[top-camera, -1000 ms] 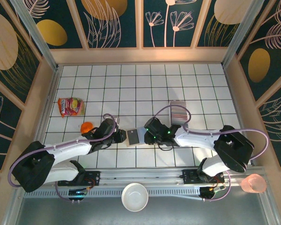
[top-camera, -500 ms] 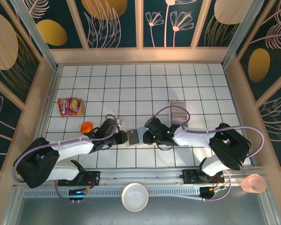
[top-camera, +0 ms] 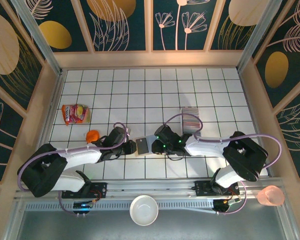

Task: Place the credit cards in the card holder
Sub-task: Turn over the card slot in the card holder.

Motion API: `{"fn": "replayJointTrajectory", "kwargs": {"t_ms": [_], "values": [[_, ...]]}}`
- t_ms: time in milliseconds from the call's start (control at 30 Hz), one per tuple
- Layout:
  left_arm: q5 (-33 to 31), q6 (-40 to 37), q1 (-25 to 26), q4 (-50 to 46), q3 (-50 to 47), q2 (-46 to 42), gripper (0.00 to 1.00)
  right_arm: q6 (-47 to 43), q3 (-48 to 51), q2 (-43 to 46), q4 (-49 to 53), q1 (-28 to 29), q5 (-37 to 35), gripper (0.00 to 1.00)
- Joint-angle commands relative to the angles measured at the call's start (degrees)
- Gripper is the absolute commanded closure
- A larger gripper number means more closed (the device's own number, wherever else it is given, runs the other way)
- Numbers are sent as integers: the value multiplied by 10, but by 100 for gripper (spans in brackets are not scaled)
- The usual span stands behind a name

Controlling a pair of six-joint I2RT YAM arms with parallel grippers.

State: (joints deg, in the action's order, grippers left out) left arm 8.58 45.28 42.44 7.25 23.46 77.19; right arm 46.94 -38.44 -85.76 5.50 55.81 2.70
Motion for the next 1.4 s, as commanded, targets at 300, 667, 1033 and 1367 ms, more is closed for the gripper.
{"fn": "replayJointTrajectory", "kwargs": {"t_ms": [300,667,1033,1367], "values": [[2,-3,0,11,4,8,80,9,1,19,-28,-3,13,72],[-10,0,0,7,-1,-4,80,5,-14,15,-15,0,-10,100],[-23,-4,0,1,3,15,80,0,-4,78,-23,14,-47,100],[-44,2,0,-9,6,1,80,-22,-21,17,-63,35,8,100]]}}
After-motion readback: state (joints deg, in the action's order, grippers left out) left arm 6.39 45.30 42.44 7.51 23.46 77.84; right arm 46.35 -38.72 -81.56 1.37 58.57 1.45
